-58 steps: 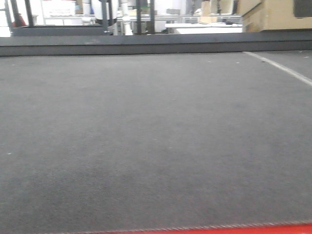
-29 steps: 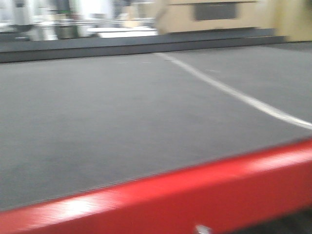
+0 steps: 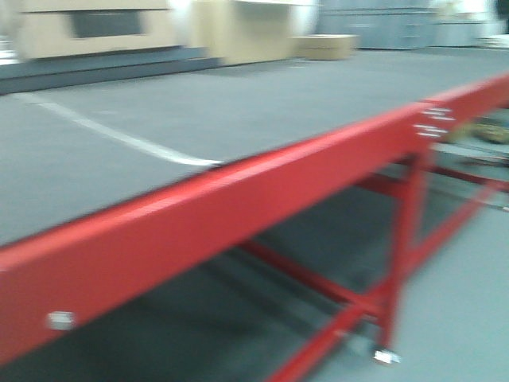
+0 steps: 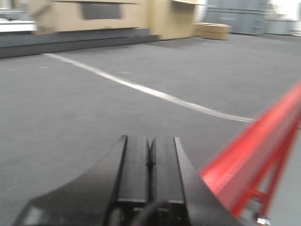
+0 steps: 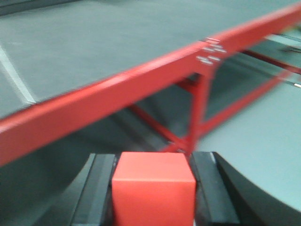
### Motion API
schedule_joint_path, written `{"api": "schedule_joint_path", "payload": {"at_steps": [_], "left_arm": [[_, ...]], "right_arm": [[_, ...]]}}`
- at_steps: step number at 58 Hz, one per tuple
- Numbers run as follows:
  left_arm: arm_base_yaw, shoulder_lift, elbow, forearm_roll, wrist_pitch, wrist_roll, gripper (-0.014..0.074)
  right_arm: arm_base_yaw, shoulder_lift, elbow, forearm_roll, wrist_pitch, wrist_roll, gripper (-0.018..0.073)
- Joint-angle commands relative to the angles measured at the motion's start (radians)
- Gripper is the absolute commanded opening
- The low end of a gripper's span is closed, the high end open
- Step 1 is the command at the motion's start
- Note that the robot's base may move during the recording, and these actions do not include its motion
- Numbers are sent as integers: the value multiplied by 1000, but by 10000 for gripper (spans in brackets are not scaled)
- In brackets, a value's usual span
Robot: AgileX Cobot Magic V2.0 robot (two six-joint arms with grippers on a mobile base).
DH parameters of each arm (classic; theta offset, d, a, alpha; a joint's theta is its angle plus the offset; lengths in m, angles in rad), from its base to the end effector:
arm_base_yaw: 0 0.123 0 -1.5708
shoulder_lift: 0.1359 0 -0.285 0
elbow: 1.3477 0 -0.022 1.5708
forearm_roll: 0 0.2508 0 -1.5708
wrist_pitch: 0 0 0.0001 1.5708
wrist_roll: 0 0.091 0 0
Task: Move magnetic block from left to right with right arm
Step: 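Drive the base away from the table carrying the cube in the right gripper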
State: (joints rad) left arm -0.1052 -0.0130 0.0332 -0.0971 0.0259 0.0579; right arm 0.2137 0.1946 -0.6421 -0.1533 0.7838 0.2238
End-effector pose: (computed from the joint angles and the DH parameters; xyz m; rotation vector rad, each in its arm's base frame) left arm 0.0565 -0.0062 0.2003 0.0525 1.5298 -0.1170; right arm 0.0244 -0.0048 0.3403 -0.0130 1.8146 0.1352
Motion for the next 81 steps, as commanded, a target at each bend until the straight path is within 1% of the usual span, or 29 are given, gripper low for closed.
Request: {"api": "schedule_joint_path", "payload": {"at_steps": [1, 81], "left_arm": [[2, -14, 8, -5, -83, -6, -126], [2, -7, 8, -5, -83, -6, -126]], "right_arm": [[1, 14, -27, -14, -84, -8, 182], [1, 16, -27, -14, -84, -8, 182]]}}
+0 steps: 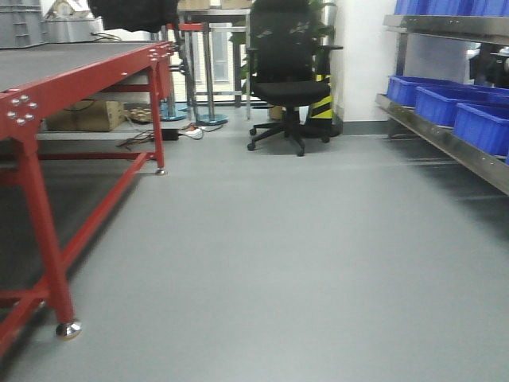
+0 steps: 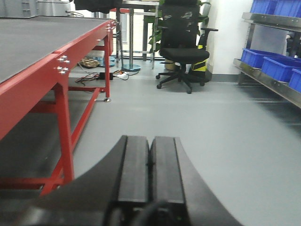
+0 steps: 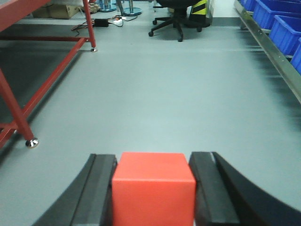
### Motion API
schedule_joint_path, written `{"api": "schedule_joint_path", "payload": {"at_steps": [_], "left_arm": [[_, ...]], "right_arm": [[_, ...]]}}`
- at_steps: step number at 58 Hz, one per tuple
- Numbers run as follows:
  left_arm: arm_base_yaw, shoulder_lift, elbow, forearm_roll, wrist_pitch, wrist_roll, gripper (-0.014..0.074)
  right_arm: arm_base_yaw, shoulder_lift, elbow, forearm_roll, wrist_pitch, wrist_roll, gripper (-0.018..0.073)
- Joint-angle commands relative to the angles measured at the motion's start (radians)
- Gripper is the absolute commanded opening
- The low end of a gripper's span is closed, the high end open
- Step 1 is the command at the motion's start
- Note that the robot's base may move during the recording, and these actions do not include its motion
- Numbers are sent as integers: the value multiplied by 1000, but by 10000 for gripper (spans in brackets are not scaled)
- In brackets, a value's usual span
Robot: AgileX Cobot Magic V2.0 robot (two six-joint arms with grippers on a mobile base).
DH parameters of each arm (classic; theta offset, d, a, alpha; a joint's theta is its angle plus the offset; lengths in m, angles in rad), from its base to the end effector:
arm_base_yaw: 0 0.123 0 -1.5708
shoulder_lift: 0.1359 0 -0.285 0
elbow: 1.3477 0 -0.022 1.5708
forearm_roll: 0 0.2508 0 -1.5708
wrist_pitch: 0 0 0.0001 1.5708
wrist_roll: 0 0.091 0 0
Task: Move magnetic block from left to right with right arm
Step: 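Drive the base away from the table carrying the cube in the right gripper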
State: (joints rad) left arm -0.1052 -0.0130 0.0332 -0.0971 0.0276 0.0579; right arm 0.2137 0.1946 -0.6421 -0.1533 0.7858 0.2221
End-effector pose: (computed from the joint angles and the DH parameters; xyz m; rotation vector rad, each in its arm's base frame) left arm 0.0565 -0.0062 0.2002 0.0527 1.5315 -0.1170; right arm 0.0243 -0.0048 0.3402 -0.0144 1.8165 0.1336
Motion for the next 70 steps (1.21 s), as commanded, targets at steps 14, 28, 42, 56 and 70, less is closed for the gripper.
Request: {"api": "schedule_joint_path", "payload": {"at_steps": [14, 28, 42, 56, 70], "left_arm": [[2, -7, 8, -5, -85, -6, -126], [0, -7, 8, -5, -85, -6, -126], [0, -7, 8, -5, -85, -6, -126], [0, -7, 8, -5, -85, -6, -126], [0, -7, 8, -5, -85, -6, -126]], "right_arm": [[0, 14, -27, -14, -85, -7, 182], [0, 14, -27, -14, -85, -7, 182], [0, 14, -27, -14, -85, -7, 182], [0, 14, -27, -14, -85, -7, 182], [0, 14, -27, -14, -85, -7, 182]]}}
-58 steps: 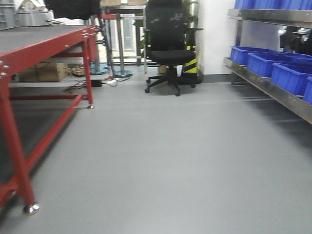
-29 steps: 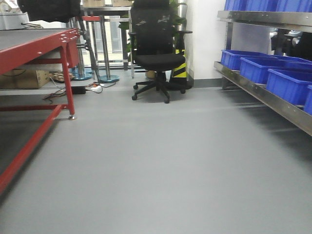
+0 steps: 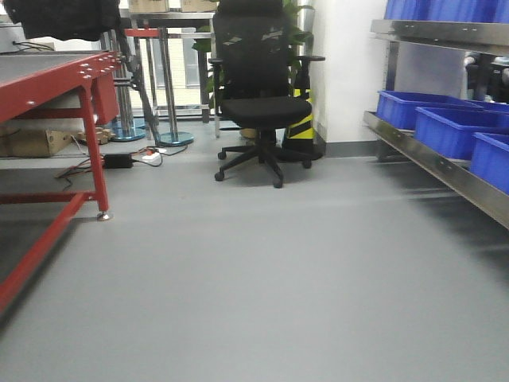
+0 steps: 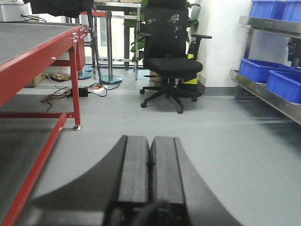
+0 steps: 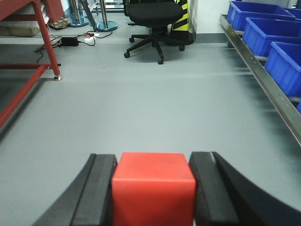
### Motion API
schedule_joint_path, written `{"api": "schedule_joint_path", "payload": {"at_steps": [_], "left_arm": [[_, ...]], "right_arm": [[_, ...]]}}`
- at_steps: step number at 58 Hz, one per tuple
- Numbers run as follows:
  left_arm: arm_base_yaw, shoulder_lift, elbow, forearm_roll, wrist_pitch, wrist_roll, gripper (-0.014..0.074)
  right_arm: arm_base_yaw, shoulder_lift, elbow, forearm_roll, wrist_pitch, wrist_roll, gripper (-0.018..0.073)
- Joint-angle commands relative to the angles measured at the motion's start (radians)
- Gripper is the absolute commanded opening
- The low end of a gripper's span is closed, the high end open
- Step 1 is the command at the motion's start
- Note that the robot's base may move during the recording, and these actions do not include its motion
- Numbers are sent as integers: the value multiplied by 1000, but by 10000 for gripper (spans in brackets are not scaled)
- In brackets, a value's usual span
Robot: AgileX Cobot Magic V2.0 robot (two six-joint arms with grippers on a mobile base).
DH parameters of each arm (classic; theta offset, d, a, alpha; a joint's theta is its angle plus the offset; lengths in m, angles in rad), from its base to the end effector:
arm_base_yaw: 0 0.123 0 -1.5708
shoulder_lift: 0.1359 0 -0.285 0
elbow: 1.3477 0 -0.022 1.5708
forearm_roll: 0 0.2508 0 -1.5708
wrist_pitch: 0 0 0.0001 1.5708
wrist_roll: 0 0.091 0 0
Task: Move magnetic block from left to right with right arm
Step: 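Drive the base away from the table carrying the cube in the right gripper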
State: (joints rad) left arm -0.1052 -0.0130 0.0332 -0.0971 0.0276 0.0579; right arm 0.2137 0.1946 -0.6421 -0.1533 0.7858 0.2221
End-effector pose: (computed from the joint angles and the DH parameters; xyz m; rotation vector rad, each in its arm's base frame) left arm 0.0565 -0.0062 0.2002 0.0527 1.5315 -0.1170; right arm 0.0243 -0.0048 0.3402 -0.0144 1.8165 0.1336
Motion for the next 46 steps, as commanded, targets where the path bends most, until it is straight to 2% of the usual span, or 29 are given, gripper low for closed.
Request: {"api": "schedule_joint_path", "payload": {"at_steps": [1, 46], "left_arm": [[0, -7, 8, -5, -85, -6, -126], [0, -7, 8, -5, -85, -6, -126]], "right_arm": [[0, 14, -27, -14, -85, -7, 182], [0, 14, -27, -14, -85, -7, 182]]}}
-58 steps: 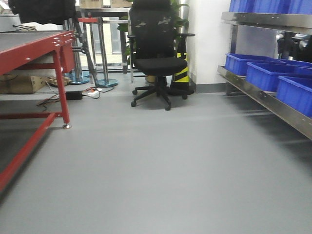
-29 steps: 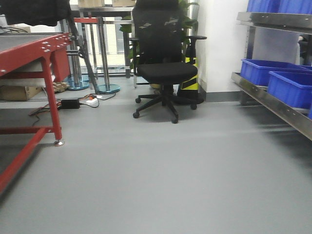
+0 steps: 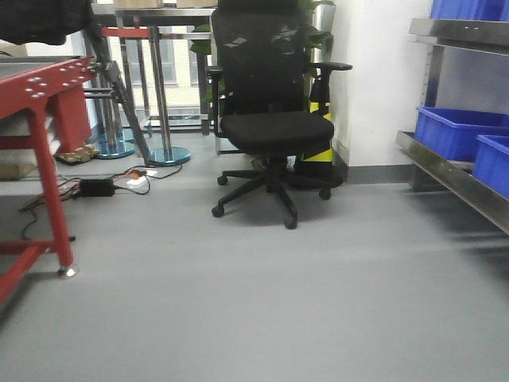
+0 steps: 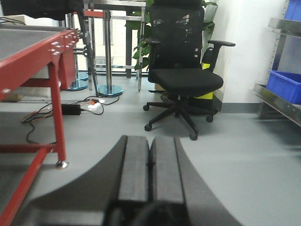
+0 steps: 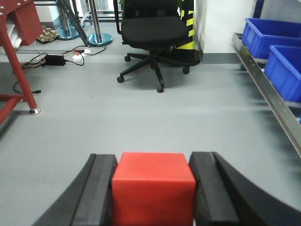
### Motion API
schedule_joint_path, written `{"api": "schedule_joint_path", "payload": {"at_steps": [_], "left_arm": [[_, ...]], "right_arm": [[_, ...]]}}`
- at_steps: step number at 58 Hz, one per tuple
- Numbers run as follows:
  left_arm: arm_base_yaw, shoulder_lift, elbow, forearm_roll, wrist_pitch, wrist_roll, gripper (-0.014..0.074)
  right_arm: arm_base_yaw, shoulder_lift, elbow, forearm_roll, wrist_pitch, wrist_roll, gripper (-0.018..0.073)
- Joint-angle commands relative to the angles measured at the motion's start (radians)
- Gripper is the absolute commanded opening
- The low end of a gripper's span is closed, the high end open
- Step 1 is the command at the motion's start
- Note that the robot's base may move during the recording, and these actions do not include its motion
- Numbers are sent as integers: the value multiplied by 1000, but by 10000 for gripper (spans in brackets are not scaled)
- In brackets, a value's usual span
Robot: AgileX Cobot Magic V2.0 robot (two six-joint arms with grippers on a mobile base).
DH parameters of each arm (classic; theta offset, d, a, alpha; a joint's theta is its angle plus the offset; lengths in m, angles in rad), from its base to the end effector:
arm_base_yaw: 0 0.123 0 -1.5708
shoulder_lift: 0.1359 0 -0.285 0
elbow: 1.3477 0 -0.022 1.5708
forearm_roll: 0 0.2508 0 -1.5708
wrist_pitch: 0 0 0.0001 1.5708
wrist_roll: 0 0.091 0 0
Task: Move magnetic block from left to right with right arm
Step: 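Drive the base away from the table carrying the cube in the right gripper, then turn the base toward the second grey table near the cardboard boxes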
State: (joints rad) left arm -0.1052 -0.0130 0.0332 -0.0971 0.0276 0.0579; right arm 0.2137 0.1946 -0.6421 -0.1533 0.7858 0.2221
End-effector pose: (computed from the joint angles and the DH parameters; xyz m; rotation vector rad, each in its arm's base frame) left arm 0.0565 -0.0062 0.2002 0.0527 1.5315 -0.1170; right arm 0.0243 -0.0048 0.3402 -0.0144 1.8165 0.1336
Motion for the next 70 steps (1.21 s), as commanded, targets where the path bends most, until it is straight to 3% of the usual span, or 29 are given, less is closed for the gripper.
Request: {"api": "schedule_joint_path", "payload": {"at_steps": [1, 70], "left_arm": [[0, -7, 8, -5, -85, -6, -126], [0, -7, 8, -5, -85, -6, -126]], "right_arm": [[0, 14, -27, -14, -85, -7, 182], [0, 14, -27, -14, -86, -7, 182]]}}
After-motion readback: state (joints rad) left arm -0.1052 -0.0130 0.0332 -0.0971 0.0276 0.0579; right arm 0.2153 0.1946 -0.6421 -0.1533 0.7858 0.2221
